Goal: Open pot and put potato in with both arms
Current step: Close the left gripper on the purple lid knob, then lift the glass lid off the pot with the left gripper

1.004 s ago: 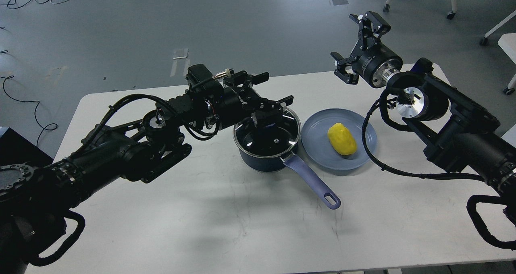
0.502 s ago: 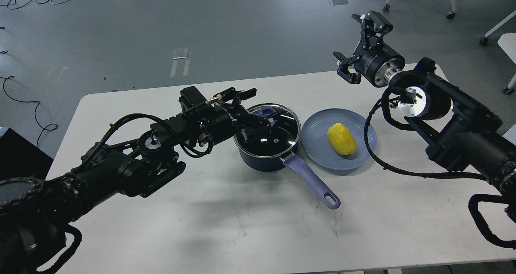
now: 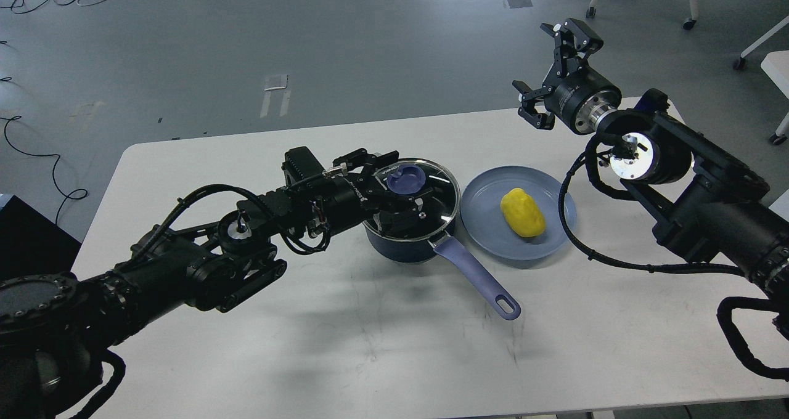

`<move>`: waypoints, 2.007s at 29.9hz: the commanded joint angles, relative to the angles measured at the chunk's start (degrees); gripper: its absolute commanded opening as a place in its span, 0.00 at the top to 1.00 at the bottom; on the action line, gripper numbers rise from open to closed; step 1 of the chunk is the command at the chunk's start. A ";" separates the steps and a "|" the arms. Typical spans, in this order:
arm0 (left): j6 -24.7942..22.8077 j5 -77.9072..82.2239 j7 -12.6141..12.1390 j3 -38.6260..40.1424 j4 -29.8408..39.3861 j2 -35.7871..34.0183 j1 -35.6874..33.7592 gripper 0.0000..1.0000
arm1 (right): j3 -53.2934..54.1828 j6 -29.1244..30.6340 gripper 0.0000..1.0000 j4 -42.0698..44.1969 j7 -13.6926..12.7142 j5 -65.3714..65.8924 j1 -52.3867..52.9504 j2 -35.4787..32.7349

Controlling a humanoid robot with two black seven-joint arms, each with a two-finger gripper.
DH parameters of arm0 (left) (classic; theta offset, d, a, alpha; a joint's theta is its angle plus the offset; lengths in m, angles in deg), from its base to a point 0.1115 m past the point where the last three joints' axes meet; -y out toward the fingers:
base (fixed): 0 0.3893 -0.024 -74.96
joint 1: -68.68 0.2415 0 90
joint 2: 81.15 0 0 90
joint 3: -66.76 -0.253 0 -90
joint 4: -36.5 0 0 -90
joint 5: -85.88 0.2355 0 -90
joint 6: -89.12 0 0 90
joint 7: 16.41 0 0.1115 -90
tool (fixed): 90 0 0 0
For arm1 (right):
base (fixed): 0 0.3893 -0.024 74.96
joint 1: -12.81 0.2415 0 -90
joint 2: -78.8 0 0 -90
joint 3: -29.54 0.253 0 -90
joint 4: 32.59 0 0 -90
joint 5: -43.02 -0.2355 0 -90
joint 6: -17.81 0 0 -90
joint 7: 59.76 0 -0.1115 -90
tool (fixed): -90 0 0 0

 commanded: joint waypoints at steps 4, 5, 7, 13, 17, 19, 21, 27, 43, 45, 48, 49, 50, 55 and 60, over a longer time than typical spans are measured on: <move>0.00 -0.19 0.00 -0.01 -0.47 -0.33 0.17 0.02 | 0.09 0.00 0.00 0.00 0.00 0.01 -0.01 0.02; 0.00 -0.19 0.00 -0.01 -0.47 -0.34 0.25 0.02 | 0.09 0.00 0.00 0.08 0.00 0.01 -0.01 0.02; 0.00 -0.19 0.00 -0.01 -0.64 -0.25 0.34 0.02 | 0.01 0.00 0.00 0.00 0.00 -0.08 -0.01 -0.16; 0.09 -0.28 0.00 -0.01 -2.14 0.10 1.31 0.08 | 0.00 0.00 0.00 0.00 0.00 0.01 -0.09 -0.86; 0.09 -0.19 0.00 -0.01 -2.31 0.19 1.31 0.21 | 0.00 0.00 0.00 0.00 0.00 -0.08 -0.27 -0.95; 0.09 -0.19 0.00 -0.01 -2.40 0.19 1.31 0.30 | 0.00 0.00 0.00 0.08 0.00 0.01 -0.27 -0.95; 0.18 -0.11 0.00 -0.01 -2.40 0.19 1.40 0.41 | 0.00 0.00 0.00 0.08 0.00 0.01 -0.36 -0.95; 1.84 0.07 0.00 -0.97 -2.22 0.10 1.31 0.55 | -0.08 0.00 0.00 0.08 0.00 0.01 -0.53 -1.13; 4.98 -0.63 0.00 -2.21 6.56 -4.64 0.25 0.55 | -0.35 0.00 0.00 0.08 0.09 0.01 -0.62 -1.13; 4.98 -0.63 0.00 -2.12 6.92 -4.82 0.08 0.55 | -0.35 0.00 0.00 0.00 0.00 0.01 -0.71 -1.13; 4.98 -0.72 0.00 -1.86 6.92 -5.34 -0.01 0.55 | -0.35 0.00 0.00 -0.09 0.09 0.01 -0.71 -1.13; 4.98 -0.72 0.00 -1.85 6.92 -5.52 -0.01 0.55 | -0.43 0.00 0.00 -0.09 0.09 0.01 -0.71 -1.13; 4.98 -0.72 0.00 -1.85 7.00 -5.87 -0.10 0.55 | -0.35 0.00 0.00 -0.09 0.09 -0.08 -0.71 -1.13; 4.98 -2.38 0.00 -1.77 7.00 -6.31 -1.06 0.55 | -0.43 0.09 0.00 -0.09 0.09 0.01 -0.71 -1.13; 4.98 -4.50 0.00 -1.85 7.00 -6.66 -1.94 0.55 | -0.35 0.09 0.00 -0.09 0.09 0.01 -0.62 -1.13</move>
